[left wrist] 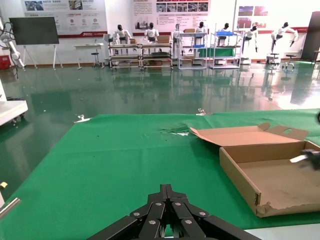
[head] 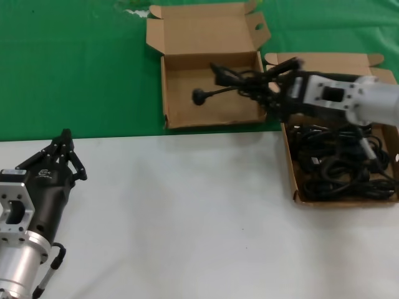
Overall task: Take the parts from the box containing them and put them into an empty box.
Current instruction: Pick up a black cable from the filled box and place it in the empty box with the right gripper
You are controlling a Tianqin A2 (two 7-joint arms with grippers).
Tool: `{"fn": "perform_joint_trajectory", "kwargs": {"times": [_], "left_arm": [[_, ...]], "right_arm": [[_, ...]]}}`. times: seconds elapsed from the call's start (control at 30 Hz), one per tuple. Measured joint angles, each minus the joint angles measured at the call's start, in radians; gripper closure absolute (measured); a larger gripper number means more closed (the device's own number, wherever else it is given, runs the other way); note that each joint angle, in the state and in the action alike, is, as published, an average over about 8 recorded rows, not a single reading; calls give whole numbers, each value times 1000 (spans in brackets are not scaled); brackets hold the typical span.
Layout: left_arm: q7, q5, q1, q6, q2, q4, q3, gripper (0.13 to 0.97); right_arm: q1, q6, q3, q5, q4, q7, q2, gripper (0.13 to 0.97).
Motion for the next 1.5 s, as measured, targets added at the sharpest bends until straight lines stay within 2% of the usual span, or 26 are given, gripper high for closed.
{"fn": "perform_joint_trajectory", "kwargs": {"times": [0.37,0.7,0.87,1.1,1.5], "left_arm": [[0,0,0,0,0,0,0,958],[0,0,0,0,0,0,0,958],[0,0,0,0,0,0,0,958],[0,0,0,0,0,0,0,958],[0,0,0,0,0,0,0,958]], "right_arm": [[112,67,-5,18,-273,-168,-184,885],[260,143,80,98,-692,-515,-346,885],[308,199,127,132,-838,-658,-395,885],[326,268,162,156,-915,-753,-425,885],[329,284,180,158,-935,-781,-429,845]]}}
